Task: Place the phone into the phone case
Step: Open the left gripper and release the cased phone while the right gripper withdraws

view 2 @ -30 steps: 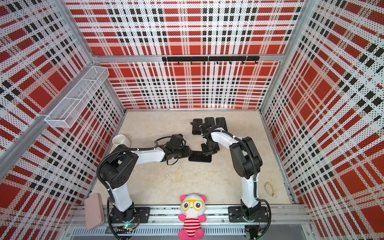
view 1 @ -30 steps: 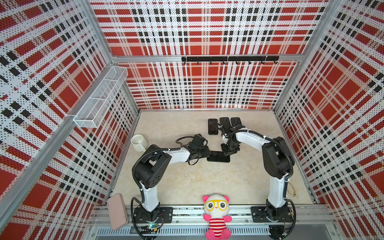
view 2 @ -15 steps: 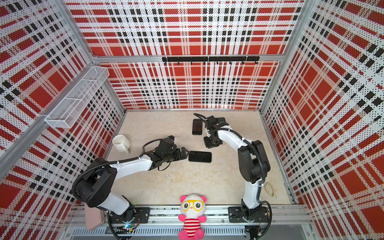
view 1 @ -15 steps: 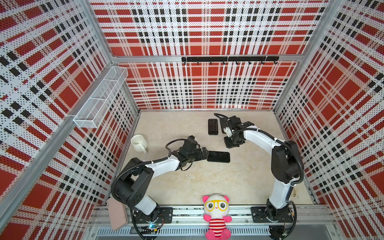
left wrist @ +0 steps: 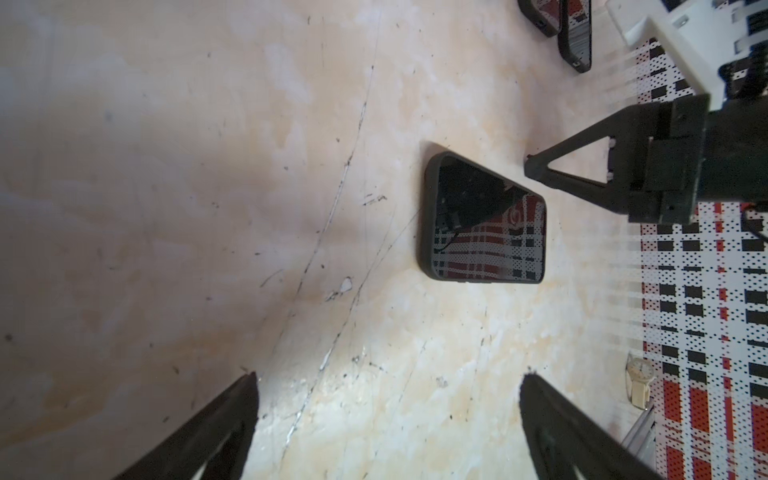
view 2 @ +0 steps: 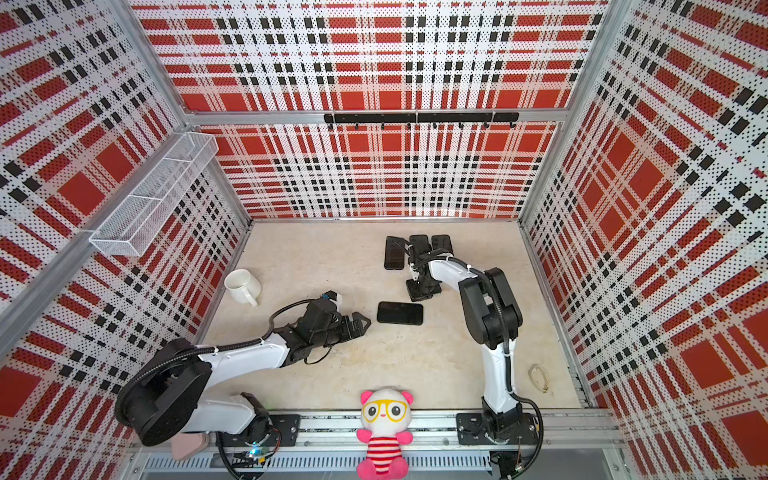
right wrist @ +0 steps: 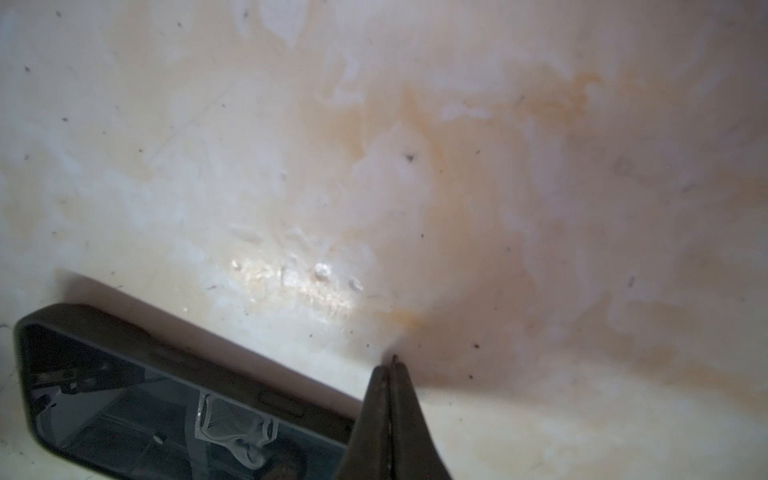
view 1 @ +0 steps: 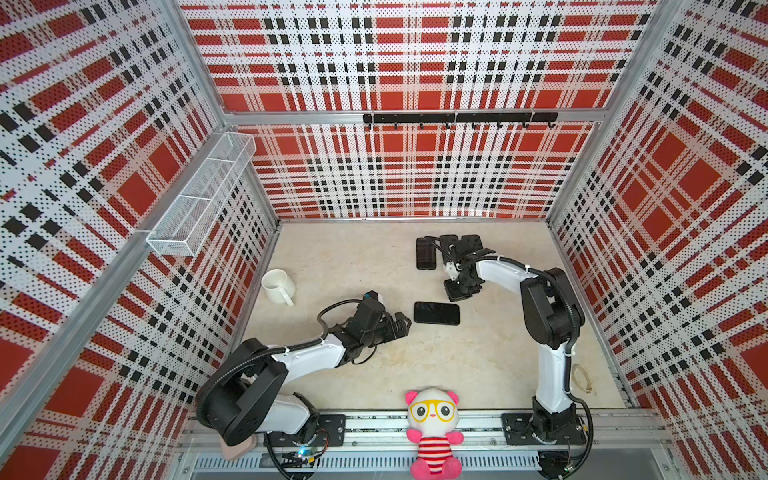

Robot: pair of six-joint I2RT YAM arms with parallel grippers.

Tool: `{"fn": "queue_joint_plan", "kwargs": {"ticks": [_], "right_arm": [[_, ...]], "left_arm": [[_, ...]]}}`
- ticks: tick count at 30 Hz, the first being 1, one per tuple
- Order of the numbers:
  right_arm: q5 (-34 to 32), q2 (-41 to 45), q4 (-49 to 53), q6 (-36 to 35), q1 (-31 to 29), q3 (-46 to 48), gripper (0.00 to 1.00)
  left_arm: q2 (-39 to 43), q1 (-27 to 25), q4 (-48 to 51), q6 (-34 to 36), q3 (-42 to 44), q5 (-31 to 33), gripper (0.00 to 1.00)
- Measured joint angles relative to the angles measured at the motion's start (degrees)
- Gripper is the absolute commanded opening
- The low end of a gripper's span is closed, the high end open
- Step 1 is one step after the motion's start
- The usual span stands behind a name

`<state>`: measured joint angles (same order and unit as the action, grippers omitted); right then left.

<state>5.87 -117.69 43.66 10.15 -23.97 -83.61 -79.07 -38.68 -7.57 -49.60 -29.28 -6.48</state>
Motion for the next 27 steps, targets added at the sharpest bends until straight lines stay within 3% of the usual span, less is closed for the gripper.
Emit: {"fn": "queue_joint_plan", "kwargs": {"ticks": [13,27], "right_arm": [[1.55,8.02,-4.22,1.68,-0.92,12.04,0.07],[11.04,13.9,-14.56,11.43,-11.52,23.34,0.08]], "left_arm": [[0.28,0.02,-0.57,-0.98,0.0,1.77,0.9],[0.31,0.13,2.34,-0.46,-1.46,4.02,0.88]]}}
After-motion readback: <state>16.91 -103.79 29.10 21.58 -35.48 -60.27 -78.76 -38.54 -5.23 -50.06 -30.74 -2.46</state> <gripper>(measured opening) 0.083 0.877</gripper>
